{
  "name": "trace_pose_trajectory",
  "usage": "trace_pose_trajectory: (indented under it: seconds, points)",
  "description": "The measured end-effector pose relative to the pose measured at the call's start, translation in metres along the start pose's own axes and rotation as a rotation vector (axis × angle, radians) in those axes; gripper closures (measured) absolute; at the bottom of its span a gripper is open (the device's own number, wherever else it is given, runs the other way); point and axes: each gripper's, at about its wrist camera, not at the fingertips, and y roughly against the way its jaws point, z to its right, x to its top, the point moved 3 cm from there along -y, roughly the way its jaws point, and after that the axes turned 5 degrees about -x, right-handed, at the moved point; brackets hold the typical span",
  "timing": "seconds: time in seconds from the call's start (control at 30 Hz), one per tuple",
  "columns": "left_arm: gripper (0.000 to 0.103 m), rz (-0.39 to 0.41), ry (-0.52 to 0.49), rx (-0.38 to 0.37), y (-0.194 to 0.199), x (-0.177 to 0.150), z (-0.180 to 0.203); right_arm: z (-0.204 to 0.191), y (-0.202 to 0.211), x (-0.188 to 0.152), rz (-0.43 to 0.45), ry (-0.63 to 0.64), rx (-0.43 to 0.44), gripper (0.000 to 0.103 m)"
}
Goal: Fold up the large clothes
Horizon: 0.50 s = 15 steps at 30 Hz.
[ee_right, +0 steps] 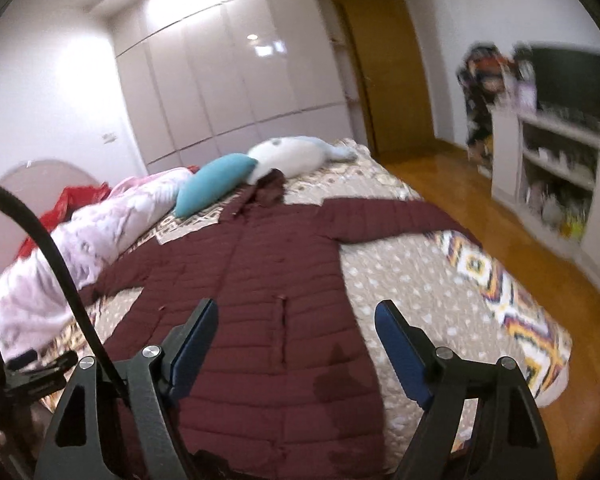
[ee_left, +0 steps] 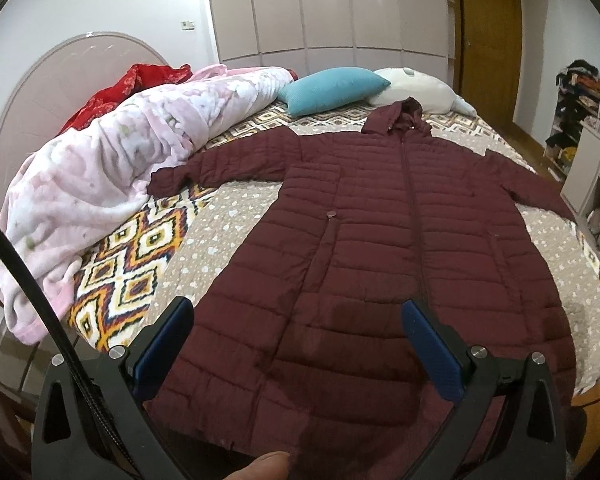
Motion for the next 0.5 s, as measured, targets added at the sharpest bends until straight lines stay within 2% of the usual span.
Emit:
trace_pose_trajectory:
  seconds: [0.13, 0.33, 0.43, 0.5]
  points:
    - [0.0, 0.011, -0.016, 0.019, 0.011, -0.008, -0.004, -0.04, 0.018, -0.002, 0.074, 0.101, -0.053, 0.018]
    - [0.0, 0.025, -0.045, 0.012, 0.026, -0.021, -0.003, -0.076, 0.025, -0.013, 0.144, 0.227, -0.222, 0.019]
    - [0.0, 0.028, -0.047, -0.008, 0.028, -0.026, -0.003, -0.08, 0.034, -0.015, 0.192, 0.209, -0.201, 0.02]
    - [0.0, 0.046, -0.048, -0.024, 0.028, -0.027, -0.002, -0.08, 0.042, -0.014, 0.221, 0.175, -0.127, 0.022]
